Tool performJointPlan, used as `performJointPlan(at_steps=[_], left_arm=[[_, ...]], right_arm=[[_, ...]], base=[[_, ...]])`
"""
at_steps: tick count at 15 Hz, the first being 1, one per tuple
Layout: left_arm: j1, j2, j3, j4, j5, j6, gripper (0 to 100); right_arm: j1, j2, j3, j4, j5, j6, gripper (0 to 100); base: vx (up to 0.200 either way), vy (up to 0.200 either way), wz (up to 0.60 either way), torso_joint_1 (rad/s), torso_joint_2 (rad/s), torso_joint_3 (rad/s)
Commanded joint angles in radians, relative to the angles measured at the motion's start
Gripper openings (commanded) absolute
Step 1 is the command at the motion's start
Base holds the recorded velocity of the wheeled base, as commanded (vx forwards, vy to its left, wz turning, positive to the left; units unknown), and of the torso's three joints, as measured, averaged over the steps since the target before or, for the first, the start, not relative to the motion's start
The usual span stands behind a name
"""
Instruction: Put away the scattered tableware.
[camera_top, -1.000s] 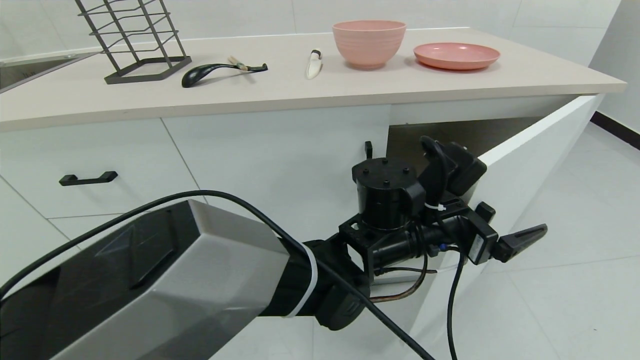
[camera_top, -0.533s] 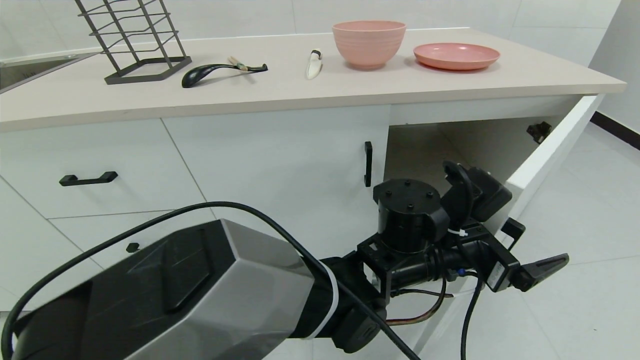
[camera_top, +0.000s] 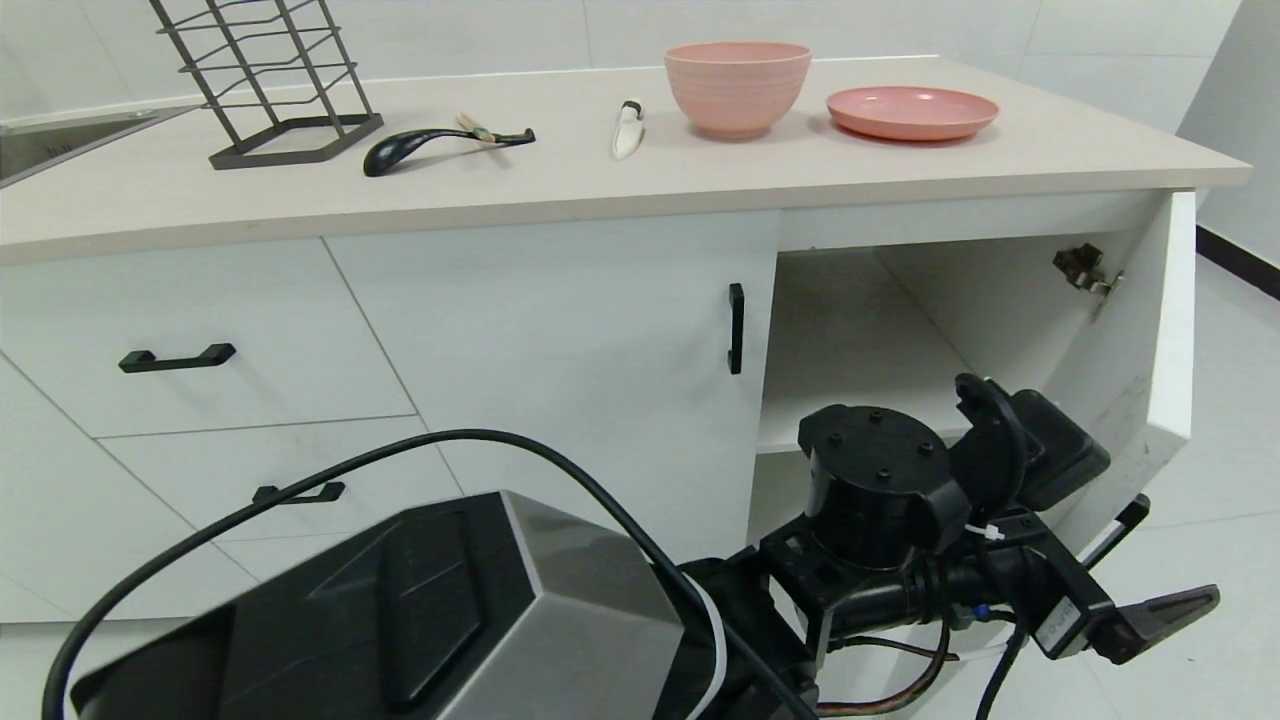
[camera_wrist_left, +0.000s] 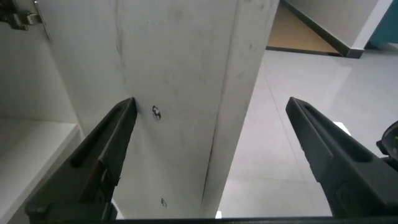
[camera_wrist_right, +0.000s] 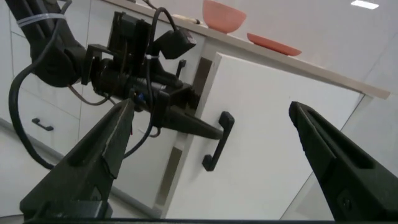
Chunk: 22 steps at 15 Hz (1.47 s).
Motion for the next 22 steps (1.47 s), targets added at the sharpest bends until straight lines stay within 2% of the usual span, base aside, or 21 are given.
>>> performJointPlan(at_steps=[1, 6, 8, 9, 11, 14, 18, 19, 20, 21, 22], left_arm=[[-0.006, 0.006, 0.000, -0.005, 0.002, 0.001, 100], [-0.046, 0.060, -0.060, -0.009, 0.008, -0.004, 100], [-0.068, 0.106, -0.123, -0.012, 0.030, -0.030, 100], [-0.072, 0.117, -0.133, -0.017, 0.033, -0.033, 100], [-0.101, 0.189, -0.215, -0.052, 0.037, -0.058, 100], [-0.138, 0.235, -0.287, -0.058, 0.037, -0.059, 100], [-0.223, 0.339, -0.448, -0.067, 0.031, -0.068, 100], [-0.240, 0.358, -0.455, -0.092, 0.025, -0.094, 100], [-0.244, 0.367, -0.451, -0.115, 0.017, -0.134, 100], [-0.243, 0.373, -0.435, -0.153, 0.014, -0.202, 100], [-0.236, 0.364, -0.405, -0.190, 0.014, -0.246, 100]], right_arm=[[0.000, 0.003, 0.000, -0.009, 0.001, -0.001, 100], [0.000, 0.003, 0.000, -0.018, -0.001, 0.005, 100], [0.000, 0.003, 0.000, -0.020, -0.001, 0.007, 100], [0.000, 0.003, 0.000, -0.021, -0.001, 0.007, 100], [0.000, 0.003, 0.000, -0.035, -0.001, 0.005, 100], [0.000, 0.003, 0.000, -0.035, -0.001, 0.005, 100], [0.000, 0.003, 0.000, -0.050, -0.001, 0.005, 100], [0.000, 0.003, 0.000, -0.055, -0.001, 0.005, 100], [0.000, 0.003, 0.000, -0.063, -0.001, 0.007, 100], [0.000, 0.003, 0.000, -0.069, 0.001, 0.007, 100], [0.000, 0.003, 0.000, -0.070, -0.001, 0.007, 100]], base=[[0.000, 0.000, 0.00, 0.000, 0.00, 0.000], [0.000, 0.000, 0.00, 0.000, 0.00, 0.000], [0.000, 0.000, 0.00, 0.000, 0.00, 0.000], [0.000, 0.000, 0.00, 0.000, 0.00, 0.000], [0.000, 0.000, 0.00, 0.000, 0.00, 0.000], [0.000, 0.000, 0.00, 0.000, 0.00, 0.000], [0.000, 0.000, 0.00, 0.000, 0.00, 0.000], [0.000, 0.000, 0.00, 0.000, 0.00, 0.000], [0.000, 0.000, 0.00, 0.000, 0.00, 0.000], [0.000, 0.000, 0.00, 0.000, 0.00, 0.000], [0.000, 0.000, 0.00, 0.000, 0.00, 0.000]])
